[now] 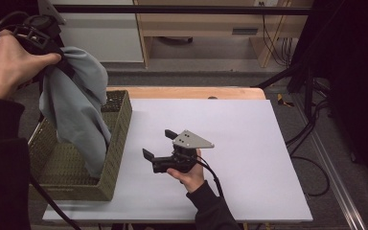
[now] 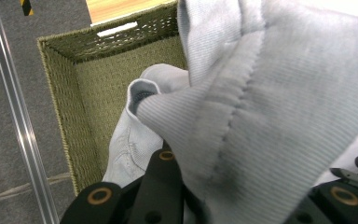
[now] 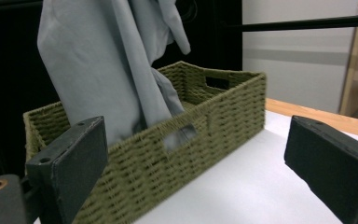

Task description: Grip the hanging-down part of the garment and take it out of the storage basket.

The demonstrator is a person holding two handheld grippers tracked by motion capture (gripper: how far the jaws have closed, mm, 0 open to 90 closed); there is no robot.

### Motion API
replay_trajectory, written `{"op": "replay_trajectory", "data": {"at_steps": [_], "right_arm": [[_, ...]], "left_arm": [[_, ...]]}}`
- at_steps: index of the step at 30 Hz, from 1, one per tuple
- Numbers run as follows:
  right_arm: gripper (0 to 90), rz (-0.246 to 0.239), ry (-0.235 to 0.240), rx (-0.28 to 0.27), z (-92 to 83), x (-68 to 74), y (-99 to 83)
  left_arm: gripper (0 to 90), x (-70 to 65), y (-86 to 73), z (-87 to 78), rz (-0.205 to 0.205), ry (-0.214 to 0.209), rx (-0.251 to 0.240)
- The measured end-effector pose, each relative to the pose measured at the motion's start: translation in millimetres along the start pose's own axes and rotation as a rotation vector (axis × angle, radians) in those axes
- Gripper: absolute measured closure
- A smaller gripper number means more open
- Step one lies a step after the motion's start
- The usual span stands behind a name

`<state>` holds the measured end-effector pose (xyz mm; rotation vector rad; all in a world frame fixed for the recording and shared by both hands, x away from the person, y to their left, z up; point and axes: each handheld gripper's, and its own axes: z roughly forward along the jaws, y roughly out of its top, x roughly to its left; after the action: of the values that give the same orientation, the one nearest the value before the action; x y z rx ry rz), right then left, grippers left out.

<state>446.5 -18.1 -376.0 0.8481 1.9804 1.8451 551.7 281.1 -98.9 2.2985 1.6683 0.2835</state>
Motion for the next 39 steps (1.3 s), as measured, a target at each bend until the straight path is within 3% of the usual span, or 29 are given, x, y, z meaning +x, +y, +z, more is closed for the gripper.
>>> {"op": "replay_trajectory", "data": {"at_steps": [20,21,24,36,39], "right_arm": [[7.0,-0.027,0.070,0.035,67.5,26.2,3.9],[7.0,-0.005,0.077,0.042,70.4,28.9,4.1],[7.2,-0.014,0.084,0.045,79.4,33.0,3.2],[7.9,-0.006,0.107,0.064,103.8,45.5,3.0],[7.8,-0.031,0.111,0.064,108.8,46.4,1.7]], "left_arm": [[83.2,-4.0,4.8,3.5,0.007,0.001,0.011],[83.2,-4.4,4.9,3.4,0.008,-0.001,0.013],[83.2,-4.7,5.8,3.7,0.010,0.000,0.016],[83.2,-1.2,5.0,3.6,0.005,0.000,0.018],[83.2,-1.2,4.9,3.5,0.005,0.000,0.018]]}}
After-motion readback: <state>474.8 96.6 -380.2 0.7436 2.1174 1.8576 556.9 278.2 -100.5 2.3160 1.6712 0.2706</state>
